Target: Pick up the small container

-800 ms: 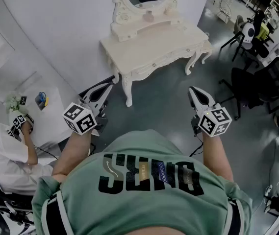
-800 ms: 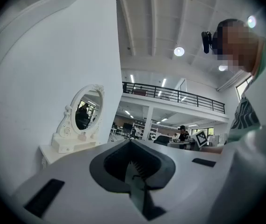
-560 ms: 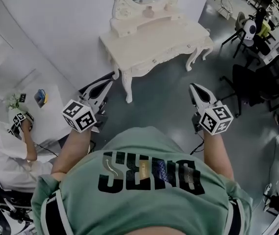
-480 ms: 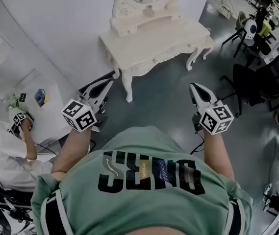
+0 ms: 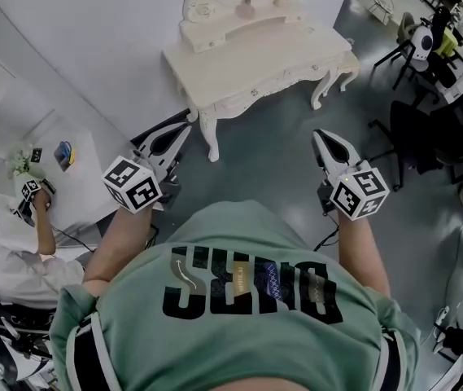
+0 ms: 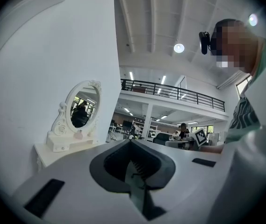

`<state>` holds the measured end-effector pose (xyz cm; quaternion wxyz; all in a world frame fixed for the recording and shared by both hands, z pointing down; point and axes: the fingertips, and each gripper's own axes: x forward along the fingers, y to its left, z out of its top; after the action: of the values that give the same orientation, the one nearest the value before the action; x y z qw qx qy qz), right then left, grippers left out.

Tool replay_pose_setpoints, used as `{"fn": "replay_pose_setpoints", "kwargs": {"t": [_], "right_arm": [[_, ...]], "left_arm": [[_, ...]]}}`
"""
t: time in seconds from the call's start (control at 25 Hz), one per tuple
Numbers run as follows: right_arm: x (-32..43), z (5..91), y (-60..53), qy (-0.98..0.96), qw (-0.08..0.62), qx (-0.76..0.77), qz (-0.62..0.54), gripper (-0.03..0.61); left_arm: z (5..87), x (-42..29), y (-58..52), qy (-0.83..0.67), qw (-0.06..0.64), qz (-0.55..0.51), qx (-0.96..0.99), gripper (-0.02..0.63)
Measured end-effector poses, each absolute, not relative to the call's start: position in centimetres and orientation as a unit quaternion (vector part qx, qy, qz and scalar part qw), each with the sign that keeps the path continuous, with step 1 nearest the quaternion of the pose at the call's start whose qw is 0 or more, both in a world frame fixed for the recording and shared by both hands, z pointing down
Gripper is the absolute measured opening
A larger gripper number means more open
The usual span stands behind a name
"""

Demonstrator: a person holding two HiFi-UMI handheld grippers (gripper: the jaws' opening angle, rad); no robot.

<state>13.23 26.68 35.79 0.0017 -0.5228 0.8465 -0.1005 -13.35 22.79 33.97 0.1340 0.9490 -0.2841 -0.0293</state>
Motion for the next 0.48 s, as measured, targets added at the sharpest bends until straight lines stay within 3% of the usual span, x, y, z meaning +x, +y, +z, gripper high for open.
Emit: {"fn": "replay_pose_setpoints", "kwargs": {"t": [0.48], "right_arm": [[15.2, 33.2, 27.2, 0.879, -0.011, -0.471, -0.072, 0.009]], "left_arm": [[31.7, -3.3, 24.4, -0.251, 0.123, -0.039, 0.959, 0.003]]}}
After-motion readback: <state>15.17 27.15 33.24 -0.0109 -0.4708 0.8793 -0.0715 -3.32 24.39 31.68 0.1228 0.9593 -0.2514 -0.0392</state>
